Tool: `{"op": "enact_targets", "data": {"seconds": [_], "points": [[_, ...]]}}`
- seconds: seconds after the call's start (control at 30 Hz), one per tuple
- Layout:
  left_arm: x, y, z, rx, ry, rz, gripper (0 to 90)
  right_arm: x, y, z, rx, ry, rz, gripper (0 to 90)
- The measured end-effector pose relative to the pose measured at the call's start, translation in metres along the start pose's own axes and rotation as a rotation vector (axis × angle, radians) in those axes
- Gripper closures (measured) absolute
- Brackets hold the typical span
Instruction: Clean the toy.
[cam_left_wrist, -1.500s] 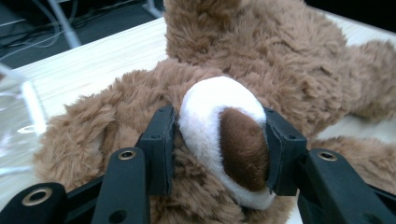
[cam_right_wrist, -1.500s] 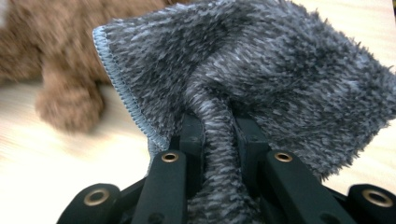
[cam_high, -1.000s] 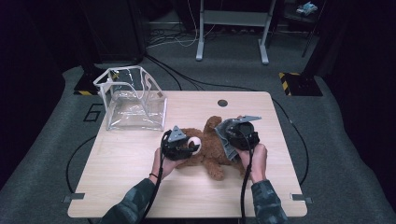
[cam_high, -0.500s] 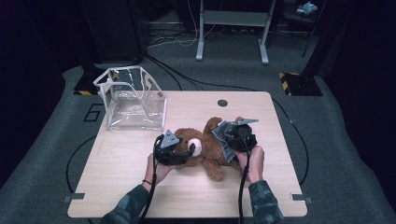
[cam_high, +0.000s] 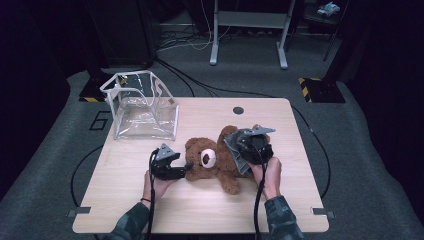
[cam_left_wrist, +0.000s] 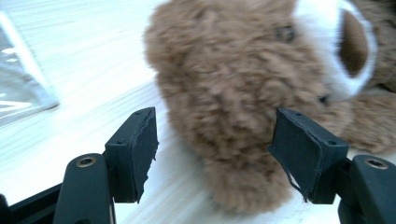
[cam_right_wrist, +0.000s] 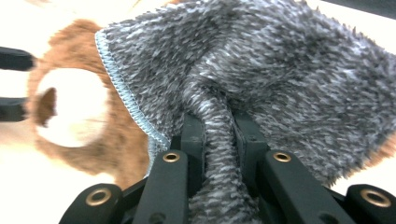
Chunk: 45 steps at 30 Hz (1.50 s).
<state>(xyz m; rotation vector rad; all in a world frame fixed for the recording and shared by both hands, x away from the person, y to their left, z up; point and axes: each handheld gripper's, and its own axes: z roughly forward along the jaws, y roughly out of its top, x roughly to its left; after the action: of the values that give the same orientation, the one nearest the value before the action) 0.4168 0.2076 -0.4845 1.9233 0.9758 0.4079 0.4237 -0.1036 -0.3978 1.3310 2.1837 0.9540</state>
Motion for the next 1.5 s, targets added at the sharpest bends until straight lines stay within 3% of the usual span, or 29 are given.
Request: {"op": "enact_targets", "data": {"seconds": [0.27, 0.3, 0.47, 0.63, 0.73, 0.87, 1.03, 1.3, 1.5], "points": [[0.011, 0.007, -0.002, -0.007, 0.030, -0.027, 30.6, 0.033, 0.017, 0.004, 0.011, 0.050, -0.080, 77.2], [0.015, 0.012, -0.004, -0.013, 0.043, -0.038, 30.6, 0.042, 0.026, 0.010, 0.014, 0.066, -0.117, 77.1], [0.022, 0.024, 0.002, 0.020, 0.047, -0.043, 30.0, 0.059, 0.045, 0.027, 0.019, 0.108, -0.121, 76.2], [0.021, 0.025, 0.014, 0.061, 0.041, -0.051, 29.6, 0.075, 0.059, 0.052, 0.060, 0.133, -0.141, 75.7], [0.021, 0.024, 0.014, 0.063, 0.042, -0.057, 29.5, 0.084, 0.056, 0.060, 0.083, 0.145, -0.146, 75.7], [0.020, 0.025, 0.014, 0.074, 0.049, -0.044, 29.5, 0.092, 0.052, 0.051, 0.075, 0.156, -0.155, 76.2], [0.019, 0.024, 0.015, 0.064, 0.053, -0.063, 29.4, 0.101, 0.040, 0.045, 0.081, 0.172, -0.180, 76.9], [0.019, 0.025, 0.015, 0.069, 0.056, -0.067, 29.6, 0.107, 0.022, 0.035, 0.058, 0.217, -0.174, 77.2], [0.020, 0.024, 0.016, 0.078, 0.052, -0.074, 29.4, 0.109, 0.010, 0.037, 0.055, 0.238, -0.173, 77.5]]}}
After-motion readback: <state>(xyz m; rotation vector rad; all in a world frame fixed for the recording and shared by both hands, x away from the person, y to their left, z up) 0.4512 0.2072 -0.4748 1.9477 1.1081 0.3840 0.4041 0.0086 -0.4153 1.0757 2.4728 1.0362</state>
